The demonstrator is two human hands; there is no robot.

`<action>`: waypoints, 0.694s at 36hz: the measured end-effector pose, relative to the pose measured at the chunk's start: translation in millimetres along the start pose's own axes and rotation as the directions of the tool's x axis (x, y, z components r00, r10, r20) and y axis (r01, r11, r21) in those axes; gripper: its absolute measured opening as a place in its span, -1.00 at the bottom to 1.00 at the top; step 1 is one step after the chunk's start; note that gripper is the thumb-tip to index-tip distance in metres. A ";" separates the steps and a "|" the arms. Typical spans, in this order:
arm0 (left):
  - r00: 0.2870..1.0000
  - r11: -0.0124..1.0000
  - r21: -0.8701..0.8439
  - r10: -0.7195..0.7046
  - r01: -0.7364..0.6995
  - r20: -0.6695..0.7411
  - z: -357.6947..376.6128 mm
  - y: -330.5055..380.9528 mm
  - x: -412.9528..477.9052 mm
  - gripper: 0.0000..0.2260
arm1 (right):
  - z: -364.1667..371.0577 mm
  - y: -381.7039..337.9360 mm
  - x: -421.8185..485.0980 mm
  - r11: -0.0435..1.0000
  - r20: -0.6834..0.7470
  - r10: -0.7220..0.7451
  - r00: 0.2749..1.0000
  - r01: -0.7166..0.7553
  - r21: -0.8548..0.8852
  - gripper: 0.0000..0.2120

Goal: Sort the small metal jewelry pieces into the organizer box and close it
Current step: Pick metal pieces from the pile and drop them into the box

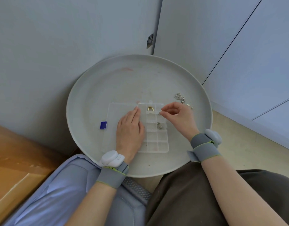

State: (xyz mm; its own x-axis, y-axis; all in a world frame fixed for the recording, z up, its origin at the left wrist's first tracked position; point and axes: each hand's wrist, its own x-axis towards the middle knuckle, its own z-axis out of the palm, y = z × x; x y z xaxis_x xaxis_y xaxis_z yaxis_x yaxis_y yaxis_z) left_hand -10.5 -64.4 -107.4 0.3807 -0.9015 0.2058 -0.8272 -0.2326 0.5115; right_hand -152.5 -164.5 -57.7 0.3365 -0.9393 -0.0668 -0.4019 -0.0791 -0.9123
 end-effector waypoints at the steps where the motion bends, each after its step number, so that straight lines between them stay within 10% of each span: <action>1: 1.000 1.000 -0.002 -0.005 0.005 0.001 0.2 -0.2 0.3 -0.60 | 4.2 -1.0 0.4 0.999 -0.008 -0.025 1.000 0.025 -0.031 -0.92; 13: 1.000 0.998 -0.062 -0.014 0.012 -0.028 -1.0 1.3 0.0 -0.50 | 32.7 -0.6 5.5 0.838 0.071 -0.195 0.978 0.204 -0.506 -0.95; 25: 1.000 0.998 -0.069 -0.011 0.010 -0.016 -1.3 1.0 0.4 -0.53 | 18.3 -2.4 9.9 0.893 -0.035 -0.185 0.982 0.153 -0.423 -0.96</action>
State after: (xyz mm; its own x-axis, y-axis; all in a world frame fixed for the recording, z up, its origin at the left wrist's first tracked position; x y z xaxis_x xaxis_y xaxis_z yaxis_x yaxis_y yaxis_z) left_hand -10.6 -64.5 -105.8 0.3964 -0.8929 0.2136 -0.7927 -0.2156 0.5702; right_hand -132.6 -167.5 -63.5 0.3747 -0.9197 0.1171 -0.6679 -0.3554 -0.6539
